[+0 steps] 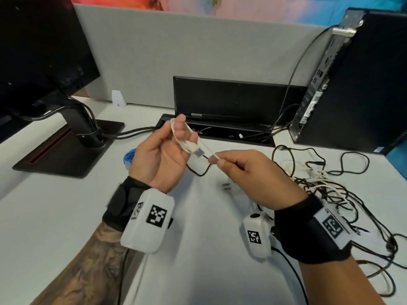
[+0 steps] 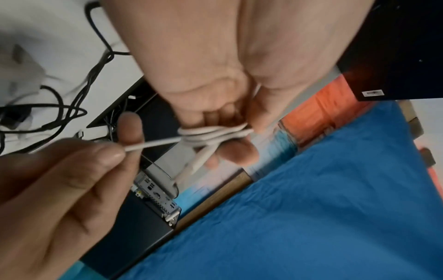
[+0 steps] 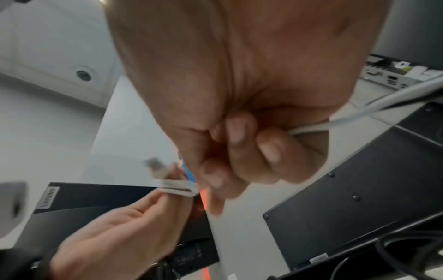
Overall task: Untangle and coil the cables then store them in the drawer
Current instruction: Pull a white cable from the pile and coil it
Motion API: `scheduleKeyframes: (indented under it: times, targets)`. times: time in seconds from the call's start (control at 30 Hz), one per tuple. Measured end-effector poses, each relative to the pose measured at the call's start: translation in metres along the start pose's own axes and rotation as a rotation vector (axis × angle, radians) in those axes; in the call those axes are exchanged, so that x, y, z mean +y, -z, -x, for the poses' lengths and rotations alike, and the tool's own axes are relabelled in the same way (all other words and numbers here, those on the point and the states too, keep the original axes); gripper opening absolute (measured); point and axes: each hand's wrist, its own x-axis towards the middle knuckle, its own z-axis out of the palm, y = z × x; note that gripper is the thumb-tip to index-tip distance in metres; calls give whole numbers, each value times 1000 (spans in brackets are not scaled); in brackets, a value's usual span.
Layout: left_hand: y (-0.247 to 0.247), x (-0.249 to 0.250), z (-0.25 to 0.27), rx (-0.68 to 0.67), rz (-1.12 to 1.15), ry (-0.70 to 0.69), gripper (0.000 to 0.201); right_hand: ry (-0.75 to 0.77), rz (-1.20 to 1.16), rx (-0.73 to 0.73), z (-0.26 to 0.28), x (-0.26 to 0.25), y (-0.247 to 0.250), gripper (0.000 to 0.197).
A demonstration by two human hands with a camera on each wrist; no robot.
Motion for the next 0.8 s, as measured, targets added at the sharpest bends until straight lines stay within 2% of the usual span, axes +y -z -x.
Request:
scheduleKeyframes:
  times: [0.07,0.13,0.2,0.23,0.33,0.4,0.5,0.57,0.67,0.8]
  targets:
    - [2,2,-4,161,3,-165,35,-15,51,-99,1,-3,-4,35]
    - [3,2,-5,255,-101,-236,39,6,48,-144,2,-5,-7,40]
    - [4,-3,-4,296,-376,-261,28,48,68,-162,4,-8,-7,41]
    - [4,-7,-3,309,-608,-292,23,62,92,-164,5,-10,-6,41]
    - [5,-19,3,219,-1295,-402,22,120,135,-59,9,-15,2,31]
    - [5,-22,6,97,-1489,-350,29,200,114,120,11,-16,12,23]
    - [0,-27,12,-119,-1416,-123,34,292,124,403,8,-8,24,21]
    - [-4,-31,16,-204,-1338,-6,39,278,96,473,4,1,22,21]
    - [-5,-35,14,-184,-1122,109,38,192,-90,400,-4,13,11,19]
    - [0,-29,6,-32,-610,194,41,132,-298,109,-8,14,-4,23]
